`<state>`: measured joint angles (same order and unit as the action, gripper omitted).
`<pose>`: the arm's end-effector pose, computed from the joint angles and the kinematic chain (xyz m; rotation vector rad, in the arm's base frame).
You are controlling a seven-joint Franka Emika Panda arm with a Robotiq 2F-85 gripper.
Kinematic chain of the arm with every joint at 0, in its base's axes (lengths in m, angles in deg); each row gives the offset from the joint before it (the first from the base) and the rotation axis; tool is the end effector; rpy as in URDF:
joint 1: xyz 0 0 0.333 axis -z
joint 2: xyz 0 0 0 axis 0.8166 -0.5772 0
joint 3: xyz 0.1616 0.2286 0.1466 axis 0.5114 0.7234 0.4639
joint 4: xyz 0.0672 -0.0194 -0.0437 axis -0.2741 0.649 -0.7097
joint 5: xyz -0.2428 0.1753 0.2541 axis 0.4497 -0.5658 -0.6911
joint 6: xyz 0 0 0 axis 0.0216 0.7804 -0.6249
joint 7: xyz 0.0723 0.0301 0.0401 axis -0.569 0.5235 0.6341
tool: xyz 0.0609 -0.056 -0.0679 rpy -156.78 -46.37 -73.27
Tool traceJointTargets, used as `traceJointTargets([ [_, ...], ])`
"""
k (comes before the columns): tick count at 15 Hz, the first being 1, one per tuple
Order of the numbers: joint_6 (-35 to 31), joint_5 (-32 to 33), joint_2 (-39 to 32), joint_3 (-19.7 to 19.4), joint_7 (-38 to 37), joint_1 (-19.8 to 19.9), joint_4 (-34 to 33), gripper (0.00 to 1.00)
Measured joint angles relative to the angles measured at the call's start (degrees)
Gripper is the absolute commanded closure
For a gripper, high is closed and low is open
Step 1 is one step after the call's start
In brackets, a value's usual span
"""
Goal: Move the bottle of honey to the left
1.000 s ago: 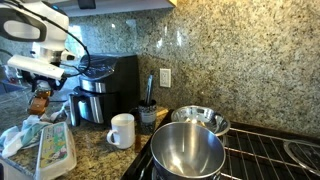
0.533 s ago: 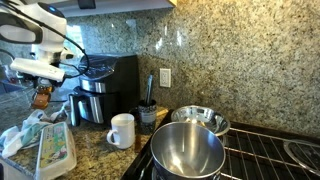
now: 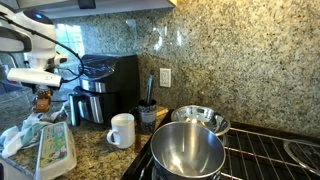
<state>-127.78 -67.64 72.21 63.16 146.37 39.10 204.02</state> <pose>0.4059 0.2030 0.3470 -2.2431 -1.3528 -0.3360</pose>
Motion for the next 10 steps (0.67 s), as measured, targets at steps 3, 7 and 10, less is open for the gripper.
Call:
traceJointTargets([
  [3,-7.1,-3.2,-0.2,1.4,1.8,-1.2,2.1,0.64],
  [7,-15.8,-7.0,-1.2,2.7,4.3,-2.5,4.2,0.64],
  [10,-20.6,-8.8,-2.5,3.3,5.8,-3.4,4.9,0.64],
])
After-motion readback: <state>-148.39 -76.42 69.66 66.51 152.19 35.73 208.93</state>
